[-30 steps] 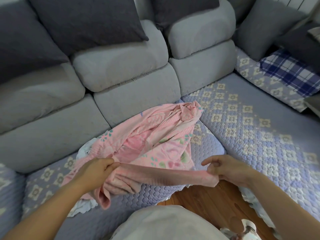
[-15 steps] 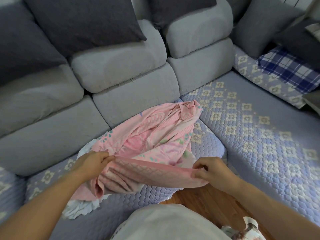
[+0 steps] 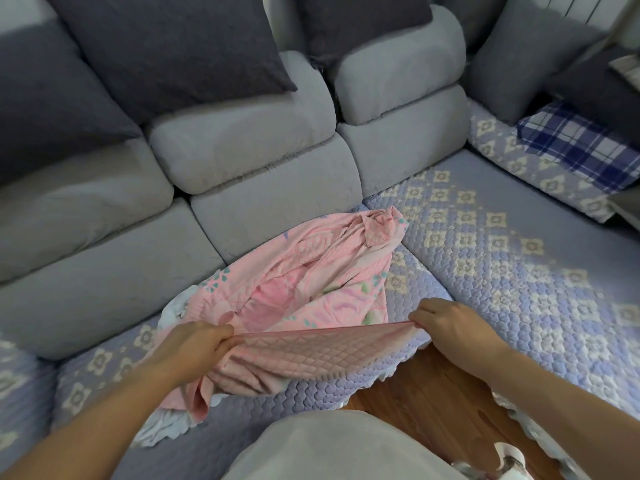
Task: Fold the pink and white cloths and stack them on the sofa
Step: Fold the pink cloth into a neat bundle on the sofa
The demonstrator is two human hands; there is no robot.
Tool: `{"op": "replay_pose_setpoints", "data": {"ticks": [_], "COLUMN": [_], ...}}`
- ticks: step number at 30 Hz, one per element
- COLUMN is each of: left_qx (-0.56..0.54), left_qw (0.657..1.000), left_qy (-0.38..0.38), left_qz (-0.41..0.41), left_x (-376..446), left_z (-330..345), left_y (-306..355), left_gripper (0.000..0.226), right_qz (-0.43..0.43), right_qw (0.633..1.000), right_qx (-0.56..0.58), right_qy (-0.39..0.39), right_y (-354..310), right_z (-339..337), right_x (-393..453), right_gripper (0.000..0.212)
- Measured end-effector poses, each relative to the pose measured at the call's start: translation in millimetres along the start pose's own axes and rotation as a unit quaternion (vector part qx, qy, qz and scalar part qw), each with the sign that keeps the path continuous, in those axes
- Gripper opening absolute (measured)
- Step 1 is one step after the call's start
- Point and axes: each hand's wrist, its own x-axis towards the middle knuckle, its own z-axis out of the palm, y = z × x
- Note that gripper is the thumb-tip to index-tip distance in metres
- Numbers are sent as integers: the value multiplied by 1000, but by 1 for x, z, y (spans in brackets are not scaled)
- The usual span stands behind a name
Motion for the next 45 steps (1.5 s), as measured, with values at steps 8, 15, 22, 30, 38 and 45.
{"op": "replay_pose_setpoints", "data": {"ticks": [8,15,22,30,38,45], "left_qx": [22,-17,-8,-69,-20,-61], "left_qw": [999,994,993,987,982,987], "left_qy": [41,103,114,122,188,131], "left_qz": [13,13,-7,-75,0,-69], "left_x": [-8,-31,-43,-26,-38,-52], "left_z": [6,33,53,36,43,49], "left_y": [11,7,-9,2,-5,-2], "left_gripper": [47,49,45,35,48,54], "right_qz": [-9,216,250,151,256,174], "right_qw": [999,889,839,924,934,945], "right_qx": [-34,389,426,213,221,276], "right_qy": [5,-105,-228,-278,-118,13], "right_y": [10,2,-28,-45,-41,-43], "right_z": [-1,-11,-8,4,-10,-41], "right_x": [11,18,-10,-7,-6,2], "right_gripper": [45,13,11,17,28,15]}}
